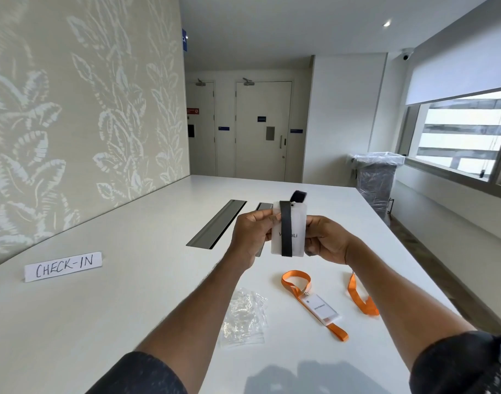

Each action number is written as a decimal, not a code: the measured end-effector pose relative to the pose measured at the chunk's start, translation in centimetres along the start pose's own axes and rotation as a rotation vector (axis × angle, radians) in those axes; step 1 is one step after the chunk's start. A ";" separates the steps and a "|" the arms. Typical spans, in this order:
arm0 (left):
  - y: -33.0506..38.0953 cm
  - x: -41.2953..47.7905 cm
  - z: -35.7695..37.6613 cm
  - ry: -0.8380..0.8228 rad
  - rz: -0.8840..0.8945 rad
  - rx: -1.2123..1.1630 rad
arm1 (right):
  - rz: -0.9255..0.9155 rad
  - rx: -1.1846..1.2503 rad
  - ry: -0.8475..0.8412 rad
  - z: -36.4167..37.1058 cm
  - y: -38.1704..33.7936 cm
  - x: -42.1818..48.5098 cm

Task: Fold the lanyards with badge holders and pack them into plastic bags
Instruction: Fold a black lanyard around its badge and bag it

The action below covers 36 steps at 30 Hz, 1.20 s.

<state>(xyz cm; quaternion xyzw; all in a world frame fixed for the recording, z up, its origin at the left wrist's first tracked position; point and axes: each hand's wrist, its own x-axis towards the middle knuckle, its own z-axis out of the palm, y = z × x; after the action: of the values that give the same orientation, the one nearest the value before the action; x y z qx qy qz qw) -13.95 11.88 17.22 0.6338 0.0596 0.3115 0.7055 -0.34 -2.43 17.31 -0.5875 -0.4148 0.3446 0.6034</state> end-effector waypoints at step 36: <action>-0.6 0.8 -1.4 0.367 0.147 0.388 | 0.197 0.180 0.156 6.7 0.2 0.7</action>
<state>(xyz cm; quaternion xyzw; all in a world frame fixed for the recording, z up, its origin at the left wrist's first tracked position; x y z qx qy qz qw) -13.79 13.52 16.67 0.6925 0.1988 0.4544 0.5239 -6.06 1.03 16.94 -0.5940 -0.2743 0.3910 0.6474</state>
